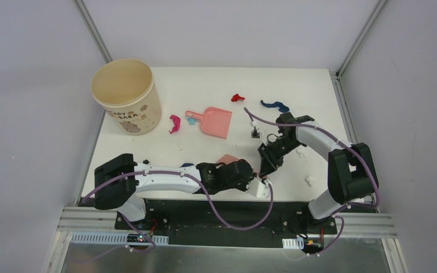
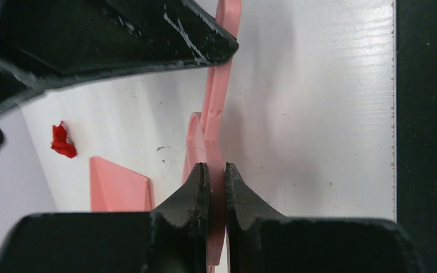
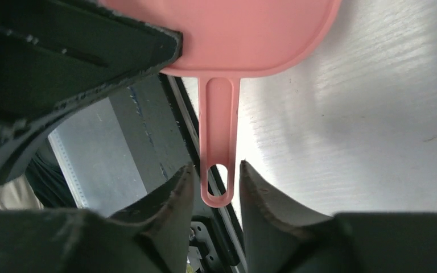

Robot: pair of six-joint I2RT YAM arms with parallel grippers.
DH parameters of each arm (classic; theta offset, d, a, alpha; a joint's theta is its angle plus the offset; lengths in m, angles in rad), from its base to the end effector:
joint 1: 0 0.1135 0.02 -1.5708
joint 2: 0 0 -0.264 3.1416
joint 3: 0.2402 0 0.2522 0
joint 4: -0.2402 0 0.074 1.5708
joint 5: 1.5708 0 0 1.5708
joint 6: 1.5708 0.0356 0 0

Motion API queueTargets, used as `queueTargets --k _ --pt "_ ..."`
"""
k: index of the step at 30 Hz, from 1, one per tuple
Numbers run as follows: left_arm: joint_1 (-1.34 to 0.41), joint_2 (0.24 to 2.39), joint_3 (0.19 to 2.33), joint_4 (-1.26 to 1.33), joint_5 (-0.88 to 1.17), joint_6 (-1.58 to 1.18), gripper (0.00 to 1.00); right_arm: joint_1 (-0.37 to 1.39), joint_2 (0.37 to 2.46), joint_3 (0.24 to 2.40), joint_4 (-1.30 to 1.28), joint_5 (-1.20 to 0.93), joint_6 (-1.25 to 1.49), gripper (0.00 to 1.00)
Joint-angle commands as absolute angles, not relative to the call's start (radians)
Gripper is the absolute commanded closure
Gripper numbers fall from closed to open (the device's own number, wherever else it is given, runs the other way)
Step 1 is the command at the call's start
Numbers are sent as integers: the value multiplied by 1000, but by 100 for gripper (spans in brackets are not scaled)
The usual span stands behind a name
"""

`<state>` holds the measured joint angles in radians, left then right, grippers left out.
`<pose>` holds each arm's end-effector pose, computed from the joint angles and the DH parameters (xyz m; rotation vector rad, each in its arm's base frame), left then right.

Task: Sweep away the paper scraps from the table

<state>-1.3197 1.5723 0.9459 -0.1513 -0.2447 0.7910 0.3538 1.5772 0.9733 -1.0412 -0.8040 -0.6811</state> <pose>0.0907 -0.3188 0.2063 1.9568 1.2457 0.0215 0.2257 0.1107 0.1894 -1.3636 2.4863 1.2065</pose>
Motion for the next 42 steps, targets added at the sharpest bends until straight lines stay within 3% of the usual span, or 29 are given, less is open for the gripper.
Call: queueTargets --k 1,6,9,13,15,22,28,34,42 --pt "-1245 1432 993 -160 -62 553 100 253 1471 1052 -1153 -985 -763 57" --pt "-1172 1356 1050 -249 124 354 100 135 1274 1077 -1136 -1044 -760 46" --pt "-1095 1390 1155 -403 336 236 100 117 1120 981 -957 -1068 -635 38" --pt "-1040 1417 1192 -451 547 154 100 119 963 866 -743 -1037 -498 19" --pt "-1025 1444 1208 -462 627 140 100 119 930 836 -706 -1035 -481 17" --pt "-986 1555 1249 -483 870 77 100 120 1029 865 -957 -1177 -762 26" --pt "-972 1579 1248 -465 918 61 100 121 1087 897 -1129 -1186 -935 35" --pt "-946 1599 1259 -448 970 46 100 121 969 833 -1058 -1159 -878 31" --pt "-915 1622 1253 -395 1041 3 100 121 980 842 -1070 -1183 -857 41"
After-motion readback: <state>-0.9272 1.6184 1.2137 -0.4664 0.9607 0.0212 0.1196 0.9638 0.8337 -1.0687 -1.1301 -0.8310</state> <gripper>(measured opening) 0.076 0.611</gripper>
